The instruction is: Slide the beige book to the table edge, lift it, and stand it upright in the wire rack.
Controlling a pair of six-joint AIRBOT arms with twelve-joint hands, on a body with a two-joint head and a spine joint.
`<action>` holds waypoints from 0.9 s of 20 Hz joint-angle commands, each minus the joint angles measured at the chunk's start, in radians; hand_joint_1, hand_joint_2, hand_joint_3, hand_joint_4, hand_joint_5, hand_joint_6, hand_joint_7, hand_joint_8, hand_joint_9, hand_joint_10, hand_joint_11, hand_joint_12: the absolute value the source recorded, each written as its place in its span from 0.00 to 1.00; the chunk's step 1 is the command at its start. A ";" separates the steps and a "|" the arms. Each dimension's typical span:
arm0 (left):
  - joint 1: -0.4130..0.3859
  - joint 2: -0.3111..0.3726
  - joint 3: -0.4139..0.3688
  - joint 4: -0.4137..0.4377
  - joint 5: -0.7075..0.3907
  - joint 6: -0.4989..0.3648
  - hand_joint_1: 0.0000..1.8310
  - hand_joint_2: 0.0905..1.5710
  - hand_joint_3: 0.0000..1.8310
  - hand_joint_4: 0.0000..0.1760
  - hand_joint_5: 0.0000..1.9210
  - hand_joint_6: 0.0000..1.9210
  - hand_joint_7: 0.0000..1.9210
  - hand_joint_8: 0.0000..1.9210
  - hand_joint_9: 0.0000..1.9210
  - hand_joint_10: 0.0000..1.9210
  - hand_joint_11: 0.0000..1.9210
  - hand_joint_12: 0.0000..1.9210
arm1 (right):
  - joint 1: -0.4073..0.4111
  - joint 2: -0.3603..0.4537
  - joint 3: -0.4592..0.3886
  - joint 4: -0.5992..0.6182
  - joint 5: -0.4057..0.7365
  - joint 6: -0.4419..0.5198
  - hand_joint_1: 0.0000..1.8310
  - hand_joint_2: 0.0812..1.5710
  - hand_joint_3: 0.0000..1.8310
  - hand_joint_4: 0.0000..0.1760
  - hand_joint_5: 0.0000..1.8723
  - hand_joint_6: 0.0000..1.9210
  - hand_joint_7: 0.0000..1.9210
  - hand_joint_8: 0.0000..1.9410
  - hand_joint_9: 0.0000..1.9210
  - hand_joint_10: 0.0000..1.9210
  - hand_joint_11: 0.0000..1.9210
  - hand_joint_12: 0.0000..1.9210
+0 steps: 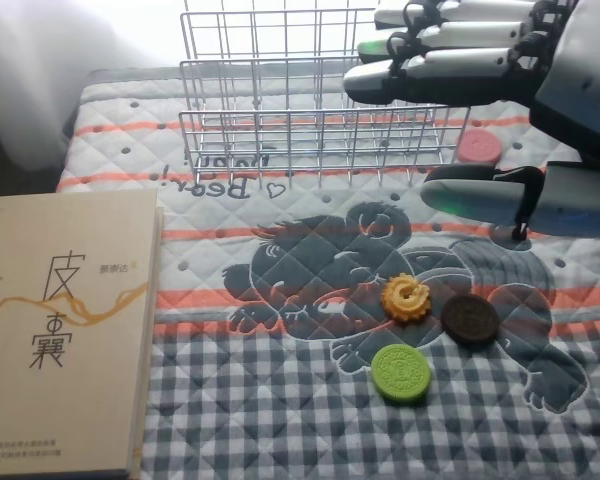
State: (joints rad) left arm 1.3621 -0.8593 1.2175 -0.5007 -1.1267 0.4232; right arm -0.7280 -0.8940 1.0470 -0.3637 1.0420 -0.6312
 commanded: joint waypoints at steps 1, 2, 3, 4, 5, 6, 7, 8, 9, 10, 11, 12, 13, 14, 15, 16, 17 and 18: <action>-0.020 -0.003 0.017 -0.013 -0.051 -0.014 0.28 0.58 0.00 0.50 0.05 0.00 0.10 0.00 0.11 0.00 0.00 0.46 | 0.007 -0.002 -0.001 0.040 0.125 -0.001 0.20 0.84 0.00 0.07 0.26 0.00 0.25 0.00 0.21 0.00 0.13 0.12; -0.047 -0.014 0.042 0.014 0.010 -0.014 0.28 0.59 0.00 0.58 0.05 0.00 0.10 0.00 0.11 0.00 0.00 0.46 | 0.005 0.001 -0.004 0.040 0.135 -0.001 0.19 0.84 0.00 0.06 0.26 0.00 0.24 0.00 0.21 0.00 0.07 0.24; -0.067 -0.022 0.056 0.030 0.047 -0.014 0.28 0.60 0.00 0.63 0.04 0.00 0.10 0.00 0.11 0.00 0.00 0.49 | 0.003 0.003 -0.005 0.040 0.142 -0.001 0.21 0.85 0.00 0.11 0.27 0.00 0.24 0.00 0.20 0.00 0.04 0.32; -0.090 -0.034 0.079 0.053 0.095 -0.021 0.28 0.59 0.00 0.77 0.04 0.00 0.10 0.00 0.11 0.00 0.00 0.45 | 0.002 0.005 -0.007 0.040 0.148 -0.001 0.22 0.85 0.00 0.00 0.27 0.00 0.24 0.00 0.21 0.00 0.07 0.35; -0.111 -0.046 0.099 0.076 0.133 -0.031 0.28 0.58 0.00 0.86 0.05 0.00 0.10 0.00 0.12 0.00 0.00 0.42 | 0.001 0.008 -0.008 0.040 0.152 -0.001 0.23 0.85 0.00 0.00 0.27 0.00 0.22 0.00 0.21 0.00 0.07 0.36; -0.132 -0.059 0.120 0.103 0.174 -0.044 0.28 0.60 0.00 0.78 0.03 0.00 0.09 0.00 0.11 0.00 0.00 0.46 | 0.000 0.009 -0.010 0.040 0.153 -0.001 0.23 0.85 0.00 0.00 0.26 0.00 0.21 0.00 0.21 0.00 0.07 0.41; -0.154 -0.071 0.142 0.140 0.224 -0.059 0.27 0.61 0.00 0.60 0.02 0.00 0.08 0.00 0.10 0.00 0.00 0.47 | -0.001 0.009 -0.010 0.040 0.153 -0.001 0.25 0.84 0.00 0.00 0.28 0.01 0.22 0.00 0.22 0.00 0.07 0.43; -0.159 -0.077 0.154 0.161 0.249 -0.073 0.26 0.60 0.00 0.60 0.02 0.00 0.08 0.00 0.11 0.00 0.00 0.47 | -0.002 0.009 -0.010 0.040 0.153 -0.001 0.27 0.83 0.00 0.00 0.29 0.00 0.22 0.00 0.22 0.00 0.06 0.44; -0.159 -0.079 0.162 0.173 0.264 -0.087 0.26 0.60 0.00 0.78 0.01 0.00 0.05 0.00 0.07 0.00 0.00 0.39 | -0.003 0.009 -0.010 0.040 0.153 -0.001 0.26 0.84 0.00 0.00 0.29 0.00 0.23 0.00 0.22 0.00 0.04 0.44; -0.159 -0.081 0.168 0.182 0.281 -0.101 0.24 0.59 0.00 0.79 0.01 0.00 0.05 0.00 0.05 0.01 0.00 0.28 | -0.003 0.009 -0.010 0.040 0.153 -0.001 0.26 0.84 0.00 0.00 0.29 0.00 0.25 0.00 0.23 0.00 0.05 0.42; -0.159 -0.084 0.173 0.198 0.296 -0.118 0.24 0.60 0.00 0.83 0.01 0.00 0.03 0.00 0.03 0.00 0.00 0.22 | -0.006 0.013 -0.011 0.040 0.153 -0.001 0.26 0.84 0.00 0.00 0.29 0.00 0.27 0.00 0.25 0.00 0.07 0.40; -0.159 -0.086 0.177 0.214 0.305 -0.127 0.22 0.61 0.00 0.83 0.01 0.00 0.02 0.00 0.04 0.00 0.00 0.21 | -0.007 0.014 -0.011 0.041 0.153 -0.001 0.27 0.85 0.00 0.00 0.29 0.00 0.26 0.00 0.24 0.00 0.06 0.38; -0.163 -0.086 0.180 0.244 0.320 -0.137 0.22 0.60 0.00 0.90 0.01 0.00 0.03 0.00 0.04 0.00 0.00 0.25 | -0.009 0.013 -0.009 0.042 0.153 -0.001 0.26 0.84 0.00 0.00 0.30 0.00 0.29 0.00 0.26 0.00 0.09 0.35; -0.171 -0.086 0.182 0.262 0.332 -0.139 0.21 0.59 0.00 0.95 0.00 0.00 0.02 0.00 0.02 0.00 0.00 0.19 | -0.009 0.010 -0.007 0.043 0.153 -0.001 0.26 0.85 0.00 0.00 0.30 0.00 0.29 0.00 0.28 0.01 0.14 0.36; -0.192 -0.087 0.187 0.314 0.364 -0.149 0.22 0.59 0.00 0.88 0.01 0.00 0.07 0.00 0.10 0.00 0.00 0.45 | -0.009 0.004 -0.003 0.043 0.153 -0.001 0.26 0.85 0.00 0.00 0.29 0.00 0.25 0.00 0.23 0.00 0.08 0.38; -0.200 -0.089 0.190 0.330 0.372 -0.157 0.22 0.59 0.00 0.88 0.01 0.00 0.07 0.00 0.10 0.00 0.00 0.45 | -0.009 0.003 -0.002 0.043 0.153 -0.001 0.26 0.85 0.00 0.00 0.29 0.00 0.25 0.00 0.23 0.00 0.08 0.38; -0.220 -0.094 0.196 0.376 0.393 -0.178 0.22 0.58 0.00 0.85 0.01 0.00 0.09 0.00 0.13 0.01 0.00 0.51 | -0.009 0.004 -0.002 0.044 0.153 -0.001 0.25 0.86 0.00 0.00 0.27 0.00 0.23 0.00 0.20 0.00 0.02 0.44; -0.232 -0.098 0.201 0.403 0.404 -0.192 0.21 0.58 0.00 0.84 0.01 0.00 0.11 0.00 0.14 0.01 0.00 0.49 | -0.009 0.006 -0.002 0.044 0.153 -0.001 0.27 0.85 0.00 0.00 0.27 0.00 0.24 0.01 0.23 0.01 0.05 0.47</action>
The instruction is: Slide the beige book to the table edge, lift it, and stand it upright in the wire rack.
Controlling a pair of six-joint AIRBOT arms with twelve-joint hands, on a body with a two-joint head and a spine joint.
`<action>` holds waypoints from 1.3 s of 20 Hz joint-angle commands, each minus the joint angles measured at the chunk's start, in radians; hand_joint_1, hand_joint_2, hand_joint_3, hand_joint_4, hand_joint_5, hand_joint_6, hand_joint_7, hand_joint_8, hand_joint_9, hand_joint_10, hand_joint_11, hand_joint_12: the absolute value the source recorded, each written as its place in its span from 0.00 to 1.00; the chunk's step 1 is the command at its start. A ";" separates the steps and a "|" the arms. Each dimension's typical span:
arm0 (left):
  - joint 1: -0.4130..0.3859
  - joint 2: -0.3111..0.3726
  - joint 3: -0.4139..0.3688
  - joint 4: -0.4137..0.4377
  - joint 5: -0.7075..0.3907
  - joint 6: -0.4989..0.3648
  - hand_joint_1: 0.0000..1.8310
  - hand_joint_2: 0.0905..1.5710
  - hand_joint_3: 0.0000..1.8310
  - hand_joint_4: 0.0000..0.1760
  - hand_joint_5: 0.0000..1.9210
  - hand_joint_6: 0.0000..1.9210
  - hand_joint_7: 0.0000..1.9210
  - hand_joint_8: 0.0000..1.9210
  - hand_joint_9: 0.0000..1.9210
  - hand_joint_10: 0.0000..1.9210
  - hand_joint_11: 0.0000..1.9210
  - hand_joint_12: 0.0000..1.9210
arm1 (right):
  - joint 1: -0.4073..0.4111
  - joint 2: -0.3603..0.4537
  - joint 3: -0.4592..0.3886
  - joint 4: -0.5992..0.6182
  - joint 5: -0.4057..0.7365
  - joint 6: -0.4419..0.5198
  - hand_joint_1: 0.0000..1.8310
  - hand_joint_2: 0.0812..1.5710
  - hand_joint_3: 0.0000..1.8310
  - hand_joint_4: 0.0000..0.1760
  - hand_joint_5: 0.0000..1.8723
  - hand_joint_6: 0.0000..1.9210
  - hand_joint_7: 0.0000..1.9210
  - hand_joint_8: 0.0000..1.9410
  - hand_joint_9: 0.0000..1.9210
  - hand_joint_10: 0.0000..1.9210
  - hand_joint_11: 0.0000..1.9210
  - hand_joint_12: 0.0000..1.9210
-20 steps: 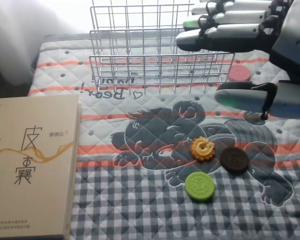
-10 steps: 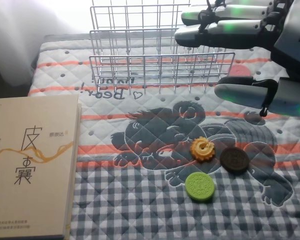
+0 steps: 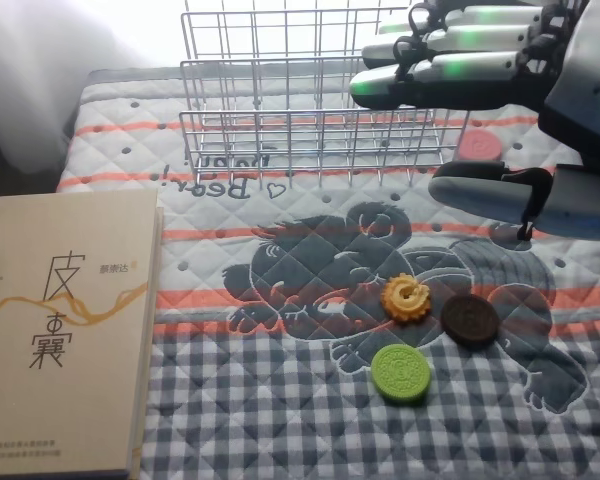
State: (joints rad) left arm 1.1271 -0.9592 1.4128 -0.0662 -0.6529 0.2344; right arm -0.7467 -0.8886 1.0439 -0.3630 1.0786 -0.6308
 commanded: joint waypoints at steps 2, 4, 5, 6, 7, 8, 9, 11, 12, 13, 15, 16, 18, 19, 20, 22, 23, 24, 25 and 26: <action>-0.028 -0.009 0.014 0.040 -0.046 -0.036 0.20 0.59 0.00 0.69 0.01 0.00 0.14 0.00 0.18 0.01 0.00 0.56 | 0.007 0.003 0.000 0.047 0.116 -0.001 0.26 0.86 0.00 0.00 0.26 0.00 0.23 0.00 0.23 0.00 0.04 0.50; -0.059 -0.020 0.023 0.109 -0.016 -0.063 0.21 0.59 0.00 0.71 0.01 0.00 0.15 0.00 0.18 0.00 0.00 0.59 | 0.006 0.003 0.001 0.048 0.115 -0.001 0.28 0.86 0.00 0.00 0.27 0.00 0.24 0.00 0.23 0.00 0.04 0.50; -0.072 -0.026 0.027 0.141 -0.002 -0.074 0.21 0.55 0.00 0.84 0.01 0.00 0.16 0.00 0.19 0.00 0.01 0.60 | 0.006 0.004 0.000 0.048 0.115 -0.001 0.26 0.86 0.00 0.00 0.28 0.00 0.25 0.00 0.22 0.00 0.02 0.46; -0.083 -0.032 0.032 0.169 0.011 -0.087 0.22 0.54 0.00 0.76 0.01 0.00 0.17 0.00 0.21 0.01 0.03 0.62 | 0.005 0.005 0.000 0.048 0.114 -0.001 0.25 0.87 0.00 0.00 0.28 0.00 0.26 0.00 0.23 0.00 0.04 0.44; -0.087 -0.036 0.036 0.185 0.016 -0.099 0.24 0.52 0.00 0.67 0.02 0.00 0.20 0.00 0.24 0.01 0.06 0.63 | 0.004 0.005 0.000 0.049 0.114 -0.001 0.27 0.86 0.00 0.00 0.29 0.00 0.27 0.00 0.23 0.00 0.05 0.44; -0.088 -0.039 0.038 0.191 0.017 -0.106 0.31 0.52 0.00 0.58 0.04 0.00 0.25 0.01 0.30 0.02 0.12 0.61 | 0.003 0.005 0.000 0.050 0.113 -0.001 0.27 0.86 0.00 0.00 0.28 0.00 0.25 0.00 0.22 0.00 0.03 0.43; -0.088 -0.041 0.038 0.191 0.017 -0.106 0.35 0.55 0.00 0.50 0.06 0.00 0.28 0.00 0.32 0.01 0.15 0.59 | 0.002 0.004 0.000 0.050 0.112 -0.001 0.26 0.87 0.00 0.00 0.29 0.00 0.27 0.01 0.23 0.00 0.04 0.43; -0.088 -0.045 0.042 0.189 0.021 -0.106 0.47 0.62 0.00 0.12 0.24 0.01 0.44 0.01 0.43 0.03 0.15 0.63 | -0.001 0.005 -0.001 0.051 0.111 -0.001 0.27 0.85 0.00 0.00 0.34 0.00 0.33 0.00 0.28 0.00 0.06 0.39; -0.088 -0.046 0.045 0.186 0.022 -0.106 0.50 0.65 0.00 0.00 0.31 0.01 0.49 0.02 0.47 0.04 0.18 0.75 | -0.002 0.006 -0.001 0.052 0.110 -0.001 0.28 0.85 0.00 0.00 0.34 0.00 0.33 0.00 0.28 0.00 0.06 0.39; -0.088 -0.046 0.046 0.180 0.022 -0.105 0.53 0.67 0.00 0.00 0.39 0.00 0.55 0.01 0.45 0.23 0.22 0.86 | -0.004 0.006 -0.001 0.053 0.109 -0.001 0.27 0.84 0.00 0.00 0.34 0.00 0.32 0.00 0.27 0.00 0.04 0.40; -0.088 -0.044 0.047 0.159 0.021 -0.091 0.57 0.70 0.01 0.12 0.48 0.43 0.54 0.01 0.39 0.38 0.22 0.85 | -0.007 0.006 -0.001 0.056 0.108 -0.001 0.26 0.86 0.00 0.00 0.31 0.00 0.30 0.00 0.26 0.00 0.03 0.39; -0.088 -0.042 0.047 0.146 0.021 -0.084 0.57 0.72 0.00 0.07 0.46 0.57 0.54 0.01 0.39 0.38 0.22 0.86 | -0.009 0.007 -0.002 0.058 0.108 -0.001 0.27 0.85 0.00 0.00 0.33 0.00 0.31 0.00 0.26 0.00 0.05 0.40; -0.087 -0.038 0.046 0.119 0.016 -0.067 0.57 0.73 0.00 0.11 0.45 0.60 0.53 0.00 0.39 0.35 0.21 0.85 | -0.012 0.011 -0.004 0.062 0.108 -0.001 0.24 0.87 0.00 0.00 0.31 0.00 0.30 0.00 0.26 0.00 0.08 0.40; -0.085 -0.033 0.042 0.100 0.010 -0.056 0.57 0.72 0.00 0.09 0.46 0.59 0.56 0.01 0.39 0.42 0.21 0.88 | -0.014 0.014 -0.006 0.064 0.108 -0.001 0.26 0.88 0.00 0.00 0.32 0.00 0.31 0.00 0.28 0.00 0.10 0.38; -0.080 -0.030 0.040 0.088 0.006 -0.050 0.55 0.69 0.00 0.00 0.41 0.24 0.57 0.01 0.37 0.47 0.18 0.91 | -0.016 0.015 -0.007 0.065 0.108 -0.001 0.26 0.88 0.00 0.00 0.32 0.00 0.29 0.00 0.26 0.00 0.09 0.37; -0.065 -0.020 0.035 0.050 -0.007 -0.033 0.56 0.69 0.00 0.00 0.41 0.21 0.57 0.01 0.34 0.52 0.16 0.91 | -0.019 0.016 -0.008 0.068 0.108 -0.001 0.27 0.88 0.00 0.00 0.32 0.00 0.30 0.00 0.28 0.00 0.13 0.36; -0.057 -0.013 0.031 0.026 -0.016 -0.020 0.56 0.70 0.00 0.00 0.42 0.07 0.56 0.01 0.35 0.50 0.16 0.88 | -0.019 0.016 -0.008 0.069 0.108 -0.001 0.26 0.87 0.00 0.00 0.34 0.00 0.32 0.00 0.32 0.00 0.16 0.39; -0.048 -0.005 0.027 0.001 -0.024 -0.006 0.59 0.71 0.00 0.00 0.47 0.46 0.58 0.01 0.38 0.48 0.20 0.87 | -0.020 0.016 -0.008 0.069 0.108 -0.001 0.27 0.87 0.00 0.00 0.34 0.00 0.33 0.00 0.33 0.00 0.15 0.42; -0.034 0.007 0.022 -0.043 -0.037 0.018 0.56 0.70 0.00 0.00 0.42 0.08 0.58 0.01 0.43 0.48 0.29 0.84 | -0.021 0.016 -0.008 0.069 0.108 -0.001 0.26 0.89 0.00 0.00 0.32 0.00 0.31 0.00 0.29 0.00 0.11 0.43; -0.029 0.011 0.021 -0.060 -0.042 0.025 0.56 0.70 0.00 0.00 0.42 0.08 0.58 0.01 0.43 0.48 0.29 0.84 | -0.021 0.016 -0.008 0.070 0.108 -0.001 0.26 0.89 0.00 0.00 0.32 0.00 0.31 0.00 0.29 0.00 0.11 0.43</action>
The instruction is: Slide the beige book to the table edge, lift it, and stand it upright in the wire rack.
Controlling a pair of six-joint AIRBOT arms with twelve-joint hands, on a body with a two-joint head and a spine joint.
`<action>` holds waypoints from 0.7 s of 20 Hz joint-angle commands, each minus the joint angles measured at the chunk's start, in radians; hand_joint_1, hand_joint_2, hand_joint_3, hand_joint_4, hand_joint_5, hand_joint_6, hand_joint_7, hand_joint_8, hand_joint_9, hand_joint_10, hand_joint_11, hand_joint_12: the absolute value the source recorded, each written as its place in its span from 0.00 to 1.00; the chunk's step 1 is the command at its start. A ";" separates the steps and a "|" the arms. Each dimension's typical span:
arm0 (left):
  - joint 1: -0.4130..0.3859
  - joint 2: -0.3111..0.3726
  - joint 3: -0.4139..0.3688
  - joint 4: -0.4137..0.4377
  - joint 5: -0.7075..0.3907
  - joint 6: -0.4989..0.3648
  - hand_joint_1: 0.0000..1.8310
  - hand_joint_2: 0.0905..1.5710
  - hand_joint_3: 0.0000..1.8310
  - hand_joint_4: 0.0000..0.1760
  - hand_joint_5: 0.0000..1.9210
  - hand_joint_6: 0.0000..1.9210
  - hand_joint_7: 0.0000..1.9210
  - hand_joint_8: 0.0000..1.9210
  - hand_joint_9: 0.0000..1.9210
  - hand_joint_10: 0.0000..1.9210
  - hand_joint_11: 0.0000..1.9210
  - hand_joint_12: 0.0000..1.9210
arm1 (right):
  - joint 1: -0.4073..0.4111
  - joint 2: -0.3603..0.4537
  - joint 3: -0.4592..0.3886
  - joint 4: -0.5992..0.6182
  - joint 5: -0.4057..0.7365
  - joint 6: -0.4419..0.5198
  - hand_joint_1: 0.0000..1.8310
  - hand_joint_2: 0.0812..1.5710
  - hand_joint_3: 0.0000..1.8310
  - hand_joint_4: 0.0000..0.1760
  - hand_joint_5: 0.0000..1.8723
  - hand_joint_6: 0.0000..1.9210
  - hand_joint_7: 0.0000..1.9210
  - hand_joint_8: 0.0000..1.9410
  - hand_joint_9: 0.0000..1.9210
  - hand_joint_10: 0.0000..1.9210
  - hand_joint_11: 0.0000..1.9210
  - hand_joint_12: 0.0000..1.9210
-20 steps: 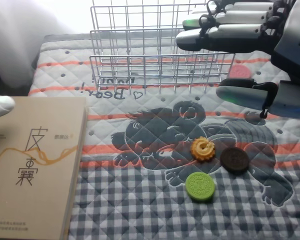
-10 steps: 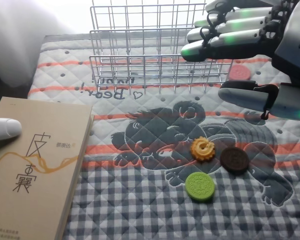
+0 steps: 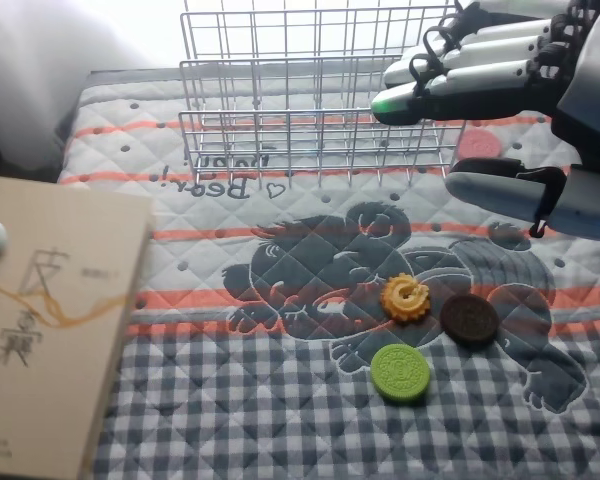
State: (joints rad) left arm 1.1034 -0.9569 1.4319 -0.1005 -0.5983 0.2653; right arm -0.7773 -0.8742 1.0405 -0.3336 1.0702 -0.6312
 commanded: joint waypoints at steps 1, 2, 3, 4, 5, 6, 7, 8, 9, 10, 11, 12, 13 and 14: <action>0.007 0.018 -0.002 -0.063 -0.110 0.010 0.55 0.70 0.00 0.00 0.43 0.03 0.58 0.01 0.44 0.52 0.30 0.87 | 0.008 0.001 -0.005 0.041 0.116 -0.001 0.27 0.88 0.00 0.00 0.34 0.00 0.33 0.00 0.30 0.00 0.11 0.41; 0.018 0.026 -0.008 -0.090 -0.131 0.018 0.54 0.70 0.00 0.00 0.43 0.01 0.57 0.00 0.43 0.53 0.29 0.88 | 0.008 0.001 -0.005 0.041 0.116 -0.001 0.24 0.88 0.00 0.00 0.32 0.00 0.32 0.00 0.30 0.00 0.12 0.41; 0.030 0.036 -0.019 -0.126 -0.170 0.028 0.70 0.69 0.00 0.00 0.44 0.00 0.52 0.41 0.43 0.52 0.29 0.85 | 0.007 0.001 -0.005 0.042 0.116 -0.001 0.23 0.88 0.00 0.00 0.33 0.00 0.32 0.00 0.31 0.00 0.13 0.44; 0.037 0.043 -0.030 -0.150 -0.203 0.039 0.68 0.71 0.01 0.00 0.42 0.43 0.51 0.59 0.45 0.54 0.32 0.85 | 0.007 0.001 -0.005 0.043 0.116 -0.001 0.26 0.87 0.00 0.00 0.34 0.00 0.33 0.00 0.33 0.00 0.15 0.44; 0.040 0.057 -0.054 -0.180 -0.266 0.058 0.67 0.71 0.00 0.00 0.45 0.49 0.50 0.62 0.45 0.49 0.33 0.79 | 0.005 0.000 -0.005 0.045 0.116 -0.001 0.25 0.87 0.00 0.00 0.34 0.00 0.33 0.00 0.32 0.00 0.14 0.40; 0.040 0.064 -0.068 -0.191 -0.317 0.063 0.67 0.71 0.00 0.00 0.48 0.49 0.49 0.61 0.50 0.43 0.36 0.72 | 0.003 -0.002 -0.004 0.049 0.116 -0.001 0.26 0.87 0.00 0.00 0.34 0.00 0.32 0.00 0.30 0.00 0.09 0.37; 0.038 0.066 -0.076 -0.196 -0.355 0.063 0.67 0.70 0.00 0.00 0.50 0.47 0.51 0.58 0.53 0.38 0.41 0.68 | 0.001 -0.002 -0.004 0.053 0.116 -0.001 0.26 0.86 0.00 0.00 0.34 0.00 0.32 0.00 0.29 0.00 0.08 0.37; 0.031 0.068 -0.085 -0.201 -0.409 0.063 0.67 0.69 0.00 0.00 0.50 0.48 0.54 0.53 0.57 0.31 0.46 0.62 | -0.002 -0.003 -0.004 0.060 0.117 -0.001 0.26 0.86 0.00 0.00 0.34 0.00 0.31 0.00 0.27 0.00 0.07 0.36; 0.018 0.070 -0.090 -0.201 -0.443 0.064 0.68 0.69 0.00 0.00 0.47 0.53 0.55 0.50 0.61 0.20 0.48 0.56 | -0.003 -0.005 -0.003 0.065 0.117 -0.001 0.25 0.88 0.00 0.00 0.34 0.00 0.32 0.00 0.29 0.01 0.10 0.38; 0.010 0.071 -0.093 -0.200 -0.468 0.064 0.68 0.69 0.00 0.00 0.46 0.55 0.56 0.49 0.64 0.15 0.51 0.54 | -0.004 -0.005 -0.003 0.068 0.119 -0.001 0.24 0.89 0.00 0.00 0.32 0.00 0.31 0.00 0.29 0.00 0.12 0.38; 0.000 0.072 -0.094 -0.197 -0.487 0.064 0.75 0.65 0.01 0.00 0.47 0.51 0.59 0.38 0.63 0.37 0.55 0.50 | -0.007 -0.004 -0.004 0.069 0.123 -0.001 0.23 0.88 0.00 0.00 0.32 0.00 0.31 0.00 0.28 0.00 0.11 0.38; -0.007 0.073 -0.094 -0.192 -0.498 0.065 0.75 0.68 0.00 0.00 0.44 0.57 0.56 0.40 0.57 0.48 0.56 0.48 | -0.010 0.000 -0.007 0.071 0.127 -0.001 0.23 0.88 0.00 0.00 0.32 0.00 0.31 0.00 0.27 0.00 0.09 0.37; -0.020 0.074 -0.099 -0.188 -0.514 0.072 0.76 0.68 0.00 0.00 0.43 0.60 0.54 0.42 0.56 0.52 0.56 0.46 | -0.023 0.011 -0.015 0.080 0.147 -0.001 0.23 0.87 0.00 0.00 0.34 0.00 0.33 0.00 0.28 0.00 0.09 0.35; -0.033 0.074 -0.106 -0.183 -0.531 0.080 0.76 0.68 0.00 0.00 0.44 0.58 0.54 0.42 0.55 0.53 0.55 0.45 | -0.038 0.022 -0.023 0.092 0.176 -0.001 0.25 0.86 0.00 0.00 0.35 0.00 0.35 0.00 0.28 0.00 0.10 0.32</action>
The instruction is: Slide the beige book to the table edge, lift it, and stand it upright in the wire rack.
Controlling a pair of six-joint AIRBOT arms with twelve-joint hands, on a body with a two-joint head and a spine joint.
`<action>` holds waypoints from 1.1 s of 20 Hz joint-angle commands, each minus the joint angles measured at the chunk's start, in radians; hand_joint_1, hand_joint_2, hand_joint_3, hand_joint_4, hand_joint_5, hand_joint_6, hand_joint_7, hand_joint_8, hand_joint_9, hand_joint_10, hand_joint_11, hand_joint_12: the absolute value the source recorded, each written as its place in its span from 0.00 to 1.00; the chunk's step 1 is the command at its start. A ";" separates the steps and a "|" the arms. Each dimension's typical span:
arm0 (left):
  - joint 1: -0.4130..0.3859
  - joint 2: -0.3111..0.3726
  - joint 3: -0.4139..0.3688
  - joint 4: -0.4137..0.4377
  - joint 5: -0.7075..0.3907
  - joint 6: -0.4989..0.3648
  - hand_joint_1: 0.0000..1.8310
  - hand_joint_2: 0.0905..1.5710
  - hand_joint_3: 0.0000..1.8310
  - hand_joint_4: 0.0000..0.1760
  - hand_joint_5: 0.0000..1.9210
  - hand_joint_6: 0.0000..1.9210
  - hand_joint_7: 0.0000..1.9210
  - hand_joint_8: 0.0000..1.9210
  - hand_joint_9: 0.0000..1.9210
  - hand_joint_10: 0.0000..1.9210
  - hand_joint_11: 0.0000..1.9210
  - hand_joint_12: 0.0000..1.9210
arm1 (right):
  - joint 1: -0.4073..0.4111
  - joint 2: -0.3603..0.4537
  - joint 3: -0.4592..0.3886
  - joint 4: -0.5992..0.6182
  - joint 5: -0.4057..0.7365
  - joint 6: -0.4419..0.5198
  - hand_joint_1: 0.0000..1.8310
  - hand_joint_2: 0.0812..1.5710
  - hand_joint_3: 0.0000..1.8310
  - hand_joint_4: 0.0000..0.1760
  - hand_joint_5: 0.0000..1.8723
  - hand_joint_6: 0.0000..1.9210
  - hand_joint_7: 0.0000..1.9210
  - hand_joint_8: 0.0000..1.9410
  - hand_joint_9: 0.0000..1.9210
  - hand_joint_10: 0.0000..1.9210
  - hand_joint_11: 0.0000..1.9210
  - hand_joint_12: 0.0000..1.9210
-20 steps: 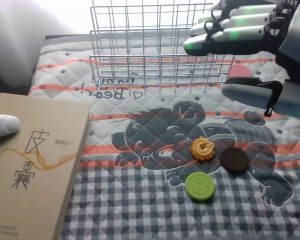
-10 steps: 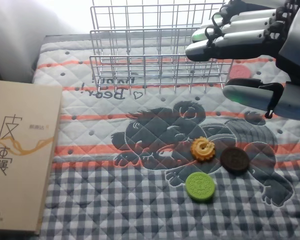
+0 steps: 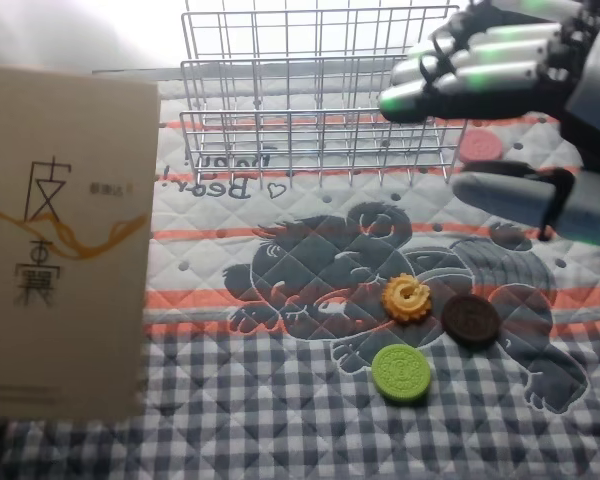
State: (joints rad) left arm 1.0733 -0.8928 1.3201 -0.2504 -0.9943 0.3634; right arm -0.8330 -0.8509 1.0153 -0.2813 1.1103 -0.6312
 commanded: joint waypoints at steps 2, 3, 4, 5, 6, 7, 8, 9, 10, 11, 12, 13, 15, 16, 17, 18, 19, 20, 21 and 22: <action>-0.040 0.010 -0.009 -0.020 -0.168 0.008 0.76 0.67 0.00 0.00 0.46 0.52 0.56 0.40 0.55 0.54 0.56 0.45 | -0.028 0.015 -0.021 0.066 0.192 -0.001 0.28 0.86 0.00 0.00 0.40 0.00 0.42 0.00 0.36 0.00 0.20 0.27; -0.059 0.010 -0.013 -0.015 -0.175 0.026 0.76 0.67 0.00 0.00 0.47 0.49 0.56 0.40 0.55 0.55 0.57 0.45 | -0.049 0.017 -0.028 0.077 0.208 -0.001 0.23 0.85 0.00 0.00 0.45 0.00 0.48 0.00 0.44 0.01 0.29 0.28; -0.089 0.010 -0.014 -0.006 -0.169 0.050 0.76 0.65 0.00 0.00 0.50 0.45 0.60 0.34 0.58 0.51 0.57 0.46 | -0.066 0.015 -0.033 0.087 0.215 -0.001 0.23 0.85 0.00 0.00 0.48 0.00 0.51 0.00 0.50 0.01 0.33 0.35; -0.111 0.010 -0.012 0.001 -0.156 0.066 0.76 0.64 0.00 0.00 0.52 0.41 0.63 0.31 0.60 0.50 0.57 0.46 | -0.074 0.011 -0.033 0.091 0.215 -0.001 0.23 0.86 0.00 0.00 0.48 0.00 0.52 0.00 0.51 0.00 0.34 0.40; -0.137 0.010 -0.009 0.009 -0.143 0.080 0.76 0.64 0.00 0.00 0.53 0.40 0.63 0.30 0.59 0.51 0.55 0.49 | -0.084 0.005 -0.032 0.097 0.215 -0.009 0.26 0.88 0.00 0.00 0.51 0.00 0.56 0.00 0.54 0.01 0.35 0.44; -0.166 0.010 0.000 0.022 -0.126 0.083 0.70 0.66 0.00 0.00 0.51 0.45 0.61 0.40 0.60 0.36 0.53 0.52 | -0.089 0.002 -0.032 0.100 0.215 -0.009 0.29 0.87 0.00 0.00 0.53 0.00 0.58 0.00 0.58 0.01 0.36 0.47; -0.203 0.011 0.010 0.040 -0.107 0.083 0.75 0.67 0.00 0.00 0.48 0.47 0.57 0.41 0.54 0.54 0.51 0.55 | -0.094 -0.001 -0.031 0.104 0.215 -0.008 0.29 0.87 0.00 0.00 0.53 0.00 0.59 0.00 0.59 0.01 0.38 0.49; -0.227 0.015 0.017 0.053 -0.095 0.083 0.76 0.68 0.00 0.00 0.46 0.48 0.56 0.44 0.52 0.60 0.50 0.57 | -0.098 -0.001 -0.031 0.107 0.215 -0.008 0.32 0.86 0.00 0.00 0.54 0.00 0.60 0.00 0.62 0.01 0.42 0.46; -0.246 0.020 0.019 0.064 -0.087 0.084 0.76 0.68 0.00 0.00 0.45 0.50 0.56 0.43 0.52 0.60 0.51 0.58 | -0.101 -0.002 -0.032 0.109 0.215 -0.009 0.32 0.87 0.00 0.00 0.54 0.00 0.60 0.00 0.61 0.00 0.42 0.45; -0.260 0.027 0.020 0.072 -0.084 0.084 0.76 0.68 0.00 0.00 0.45 0.50 0.56 0.43 0.52 0.60 0.51 0.58 | -0.103 -0.002 -0.032 0.111 0.215 -0.009 0.32 0.87 0.00 0.00 0.54 0.00 0.60 0.00 0.61 0.00 0.42 0.45; -0.275 0.033 0.020 0.080 -0.088 0.084 0.76 0.69 0.00 0.00 0.44 0.50 0.54 0.46 0.52 0.60 0.52 0.57 | -0.106 -0.003 -0.031 0.114 0.215 -0.009 0.29 0.88 0.00 0.00 0.56 0.01 0.59 0.00 0.58 0.00 0.38 0.54; -0.292 0.037 0.020 0.084 -0.093 0.088 0.76 0.69 0.00 0.00 0.44 0.50 0.54 0.46 0.52 0.60 0.52 0.57 | -0.109 -0.005 -0.031 0.119 0.215 -0.009 0.29 0.88 0.00 0.00 0.56 0.01 0.59 0.00 0.58 0.00 0.38 0.54; -0.327 0.038 0.022 0.088 -0.096 0.102 0.76 0.69 0.00 0.00 0.45 0.50 0.53 0.48 0.53 0.60 0.53 0.56 | -0.114 -0.009 -0.031 0.125 0.215 -0.009 0.30 0.87 0.00 0.00 0.58 0.00 0.60 0.00 0.59 0.00 0.36 0.58; -0.351 0.038 0.025 0.095 -0.090 0.108 0.76 0.68 0.00 0.00 0.45 0.50 0.54 0.46 0.53 0.59 0.54 0.55 | -0.117 -0.009 -0.031 0.129 0.215 -0.009 0.29 0.89 0.00 0.00 0.56 0.00 0.58 0.00 0.58 0.00 0.34 0.59; -0.381 0.038 0.027 0.105 -0.075 0.119 0.76 0.68 0.00 0.00 0.45 0.51 0.54 0.45 0.55 0.57 0.56 0.53 | -0.120 -0.010 -0.031 0.132 0.215 -0.009 0.30 0.89 0.00 0.00 0.56 0.00 0.58 0.00 0.57 0.00 0.34 0.59; -0.408 0.038 0.029 0.116 -0.055 0.135 0.76 0.68 0.00 0.00 0.45 0.51 0.55 0.43 0.56 0.55 0.57 0.52 | -0.124 -0.012 -0.030 0.136 0.215 -0.009 0.31 0.90 0.00 0.00 0.55 0.00 0.57 0.00 0.56 0.00 0.33 0.59; -0.437 0.037 0.032 0.127 -0.036 0.149 0.76 0.67 0.00 0.00 0.45 0.53 0.55 0.42 0.56 0.53 0.56 0.51 | -0.126 -0.015 -0.028 0.140 0.215 -0.008 0.31 0.90 0.00 0.00 0.56 0.00 0.58 0.00 0.56 0.00 0.33 0.59; -0.470 0.031 0.035 0.139 -0.020 0.164 0.70 0.68 0.00 0.00 0.46 0.53 0.58 0.44 0.61 0.36 0.56 0.50 | -0.128 -0.020 -0.025 0.144 0.215 -0.008 0.35 0.90 0.00 0.00 0.57 0.00 0.59 0.00 0.56 0.00 0.35 0.58; -0.482 0.027 0.038 0.142 -0.016 0.167 0.70 0.68 0.00 0.00 0.46 0.53 0.58 0.44 0.61 0.36 0.56 0.50 | -0.128 -0.022 -0.024 0.145 0.215 -0.008 0.35 0.90 0.00 0.00 0.57 0.00 0.59 0.00 0.56 0.00 0.35 0.58; -0.511 0.018 0.046 0.150 -0.010 0.171 0.68 0.69 0.00 0.00 0.46 0.54 0.56 0.49 0.66 0.24 0.57 0.49 | -0.130 -0.024 -0.023 0.145 0.215 -0.008 0.36 0.90 0.00 0.00 0.56 0.00 0.58 0.00 0.56 0.00 0.35 0.54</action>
State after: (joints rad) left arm 0.5804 -0.8764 1.3575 -0.0631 -0.8944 0.5503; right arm -0.9676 -0.8722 0.9913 -0.1600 1.2064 -0.6415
